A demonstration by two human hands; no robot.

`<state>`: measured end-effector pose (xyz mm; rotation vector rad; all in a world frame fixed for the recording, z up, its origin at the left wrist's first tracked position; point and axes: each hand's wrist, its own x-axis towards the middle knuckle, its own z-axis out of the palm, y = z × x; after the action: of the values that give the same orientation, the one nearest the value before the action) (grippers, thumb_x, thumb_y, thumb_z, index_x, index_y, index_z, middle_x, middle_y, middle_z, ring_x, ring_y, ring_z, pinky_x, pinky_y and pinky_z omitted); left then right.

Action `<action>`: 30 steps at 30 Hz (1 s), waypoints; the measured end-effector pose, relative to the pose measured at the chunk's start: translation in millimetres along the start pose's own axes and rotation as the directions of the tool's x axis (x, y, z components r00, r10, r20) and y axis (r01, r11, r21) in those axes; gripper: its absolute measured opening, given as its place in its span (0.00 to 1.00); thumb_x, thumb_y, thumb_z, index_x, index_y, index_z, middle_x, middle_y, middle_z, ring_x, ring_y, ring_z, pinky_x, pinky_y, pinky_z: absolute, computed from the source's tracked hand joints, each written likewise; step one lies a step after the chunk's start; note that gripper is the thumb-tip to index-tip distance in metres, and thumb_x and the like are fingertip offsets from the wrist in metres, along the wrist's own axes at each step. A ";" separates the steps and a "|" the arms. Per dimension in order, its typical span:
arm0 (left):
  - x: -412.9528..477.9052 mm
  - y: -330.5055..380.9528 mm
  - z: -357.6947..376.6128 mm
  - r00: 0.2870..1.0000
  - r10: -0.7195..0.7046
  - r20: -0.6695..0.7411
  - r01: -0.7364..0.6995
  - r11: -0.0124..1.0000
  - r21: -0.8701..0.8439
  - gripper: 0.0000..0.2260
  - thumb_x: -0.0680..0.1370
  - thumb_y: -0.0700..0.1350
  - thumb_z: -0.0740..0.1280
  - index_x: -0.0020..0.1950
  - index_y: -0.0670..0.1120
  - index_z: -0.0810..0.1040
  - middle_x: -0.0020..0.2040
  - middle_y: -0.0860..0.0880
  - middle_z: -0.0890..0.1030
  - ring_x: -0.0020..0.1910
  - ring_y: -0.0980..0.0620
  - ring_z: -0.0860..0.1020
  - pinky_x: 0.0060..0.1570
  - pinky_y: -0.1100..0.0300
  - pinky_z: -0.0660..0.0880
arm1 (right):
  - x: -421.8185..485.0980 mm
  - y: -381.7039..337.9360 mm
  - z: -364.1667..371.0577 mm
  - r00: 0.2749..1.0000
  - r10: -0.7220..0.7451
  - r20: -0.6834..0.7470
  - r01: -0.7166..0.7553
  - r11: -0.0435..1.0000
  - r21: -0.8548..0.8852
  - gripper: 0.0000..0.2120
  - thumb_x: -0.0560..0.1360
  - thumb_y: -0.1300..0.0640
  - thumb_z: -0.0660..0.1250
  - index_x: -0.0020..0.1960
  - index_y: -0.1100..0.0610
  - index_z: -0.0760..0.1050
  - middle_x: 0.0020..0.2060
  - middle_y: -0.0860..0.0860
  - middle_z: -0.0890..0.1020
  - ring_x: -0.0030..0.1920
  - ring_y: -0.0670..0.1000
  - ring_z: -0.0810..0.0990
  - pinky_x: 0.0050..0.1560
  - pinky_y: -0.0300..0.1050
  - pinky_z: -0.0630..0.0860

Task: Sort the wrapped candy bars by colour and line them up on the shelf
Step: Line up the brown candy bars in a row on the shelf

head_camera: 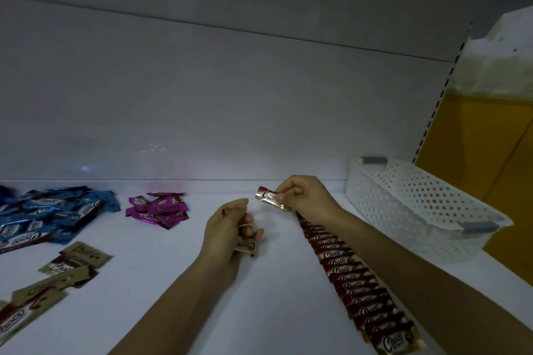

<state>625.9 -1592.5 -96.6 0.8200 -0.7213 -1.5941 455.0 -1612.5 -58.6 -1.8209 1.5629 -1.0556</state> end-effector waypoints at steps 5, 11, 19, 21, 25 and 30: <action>5.0 5.6 -5.0 0.995 -0.056 -0.084 0.044 0.991 -0.129 0.01 0.77 0.38 0.67 0.47 0.41 0.77 0.29 0.47 0.73 0.22 0.53 0.69 0.32 0.57 0.78 | 7.2 9.0 15.4 0.997 -0.074 0.004 0.060 0.777 -0.626 0.14 0.77 0.52 0.65 0.62 0.53 0.76 0.57 0.50 0.78 0.59 0.51 0.74 0.60 0.47 0.70; 7.1 3.5 -3.3 0.994 -0.029 -0.103 0.014 0.989 -0.147 0.01 0.78 0.38 0.65 0.49 0.41 0.75 0.29 0.48 0.73 0.22 0.54 0.70 0.31 0.58 0.78 | -21.9 4.7 46.5 0.972 -0.062 0.226 0.215 0.621 -0.754 0.25 0.79 0.39 0.52 0.60 0.57 0.72 0.57 0.55 0.77 0.57 0.57 0.76 0.52 0.49 0.69; 6.0 7.4 -8.1 0.994 -0.012 -0.104 -0.003 0.991 -0.136 0.03 0.78 0.39 0.65 0.51 0.41 0.76 0.29 0.48 0.74 0.23 0.54 0.70 0.30 0.59 0.78 | 14.3 15.7 40.1 0.943 0.052 0.328 0.197 0.708 -0.678 0.36 0.78 0.36 0.52 0.76 0.58 0.54 0.74 0.55 0.60 0.71 0.56 0.63 0.69 0.51 0.63; 6.2 7.7 -8.2 0.995 -0.011 -0.101 -0.003 0.990 -0.143 0.03 0.78 0.38 0.65 0.51 0.41 0.76 0.29 0.48 0.74 0.23 0.54 0.70 0.32 0.58 0.78 | 20.7 18.8 38.3 0.944 0.054 0.325 0.186 0.726 -0.662 0.35 0.78 0.37 0.53 0.76 0.58 0.54 0.74 0.55 0.60 0.71 0.56 0.64 0.69 0.50 0.63; 5.2 7.4 -5.9 0.995 -0.006 -0.101 -0.008 0.991 -0.131 0.03 0.79 0.37 0.64 0.51 0.41 0.76 0.30 0.47 0.73 0.23 0.54 0.70 0.37 0.56 0.77 | 26.8 23.8 37.8 0.947 0.040 0.317 0.189 0.730 -0.656 0.32 0.80 0.40 0.53 0.76 0.58 0.55 0.73 0.55 0.61 0.70 0.56 0.65 0.70 0.49 0.64; 5.0 9.0 -6.7 0.996 -0.009 -0.094 -0.003 0.992 -0.123 0.05 0.80 0.36 0.62 0.53 0.40 0.76 0.32 0.46 0.73 0.24 0.54 0.70 0.36 0.57 0.77 | 33.0 28.9 32.6 0.951 0.038 0.307 0.184 0.727 -0.661 0.28 0.81 0.43 0.53 0.74 0.59 0.59 0.70 0.55 0.64 0.68 0.55 0.67 0.68 0.49 0.66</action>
<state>635.9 -1599.0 -93.6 0.8010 -0.5491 -1.5748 466.2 -1653.9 -92.6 -2.3951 1.8318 -0.1623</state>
